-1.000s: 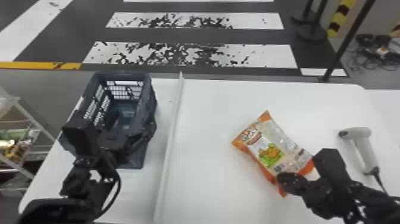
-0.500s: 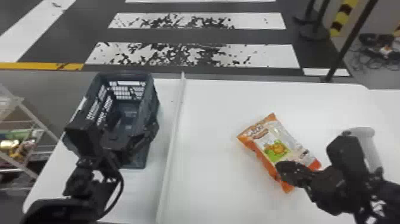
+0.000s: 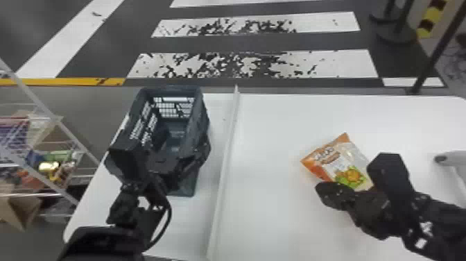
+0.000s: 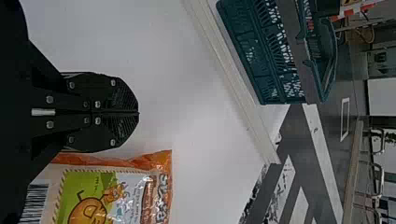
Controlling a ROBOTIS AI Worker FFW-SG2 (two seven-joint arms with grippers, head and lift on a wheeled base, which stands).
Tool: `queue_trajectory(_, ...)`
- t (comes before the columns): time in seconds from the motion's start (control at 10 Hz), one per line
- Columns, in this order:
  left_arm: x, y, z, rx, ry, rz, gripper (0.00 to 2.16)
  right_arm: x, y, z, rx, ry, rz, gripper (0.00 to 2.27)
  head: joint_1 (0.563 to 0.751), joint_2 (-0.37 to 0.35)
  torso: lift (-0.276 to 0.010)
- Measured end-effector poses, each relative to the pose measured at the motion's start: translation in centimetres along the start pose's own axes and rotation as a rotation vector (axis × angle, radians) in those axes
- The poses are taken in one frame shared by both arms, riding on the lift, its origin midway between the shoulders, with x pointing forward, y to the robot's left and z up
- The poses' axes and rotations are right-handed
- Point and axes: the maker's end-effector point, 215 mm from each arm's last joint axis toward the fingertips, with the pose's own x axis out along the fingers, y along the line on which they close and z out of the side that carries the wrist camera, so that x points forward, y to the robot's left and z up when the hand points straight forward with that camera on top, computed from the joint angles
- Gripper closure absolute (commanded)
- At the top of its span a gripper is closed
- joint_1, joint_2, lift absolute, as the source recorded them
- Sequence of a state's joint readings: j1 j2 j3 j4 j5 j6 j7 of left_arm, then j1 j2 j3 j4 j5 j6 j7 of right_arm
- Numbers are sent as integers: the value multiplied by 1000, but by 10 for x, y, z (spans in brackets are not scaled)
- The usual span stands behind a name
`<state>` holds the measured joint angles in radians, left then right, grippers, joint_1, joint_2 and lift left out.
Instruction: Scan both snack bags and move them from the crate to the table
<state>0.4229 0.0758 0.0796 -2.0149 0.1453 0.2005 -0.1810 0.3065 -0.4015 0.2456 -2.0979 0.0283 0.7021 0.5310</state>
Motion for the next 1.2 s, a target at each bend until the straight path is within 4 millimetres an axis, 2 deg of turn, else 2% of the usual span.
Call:
queue_trajectory(0.6, 12, -15, -1, 9, 26, -30, 87, 63, -23, -7, -47, 64, -42, 2250, 695, 154, -88)
queue_trajectory(0.9, 12, -14, -3, 12, 36, -30, 87, 75, -48, -12, -60, 100, -115, 2250, 695, 139, -88)
queue_trajectory(1.2, 12, -14, -3, 12, 37, -30, 87, 74, -75, -19, -59, 125, -190, 2250, 695, 112, -88)
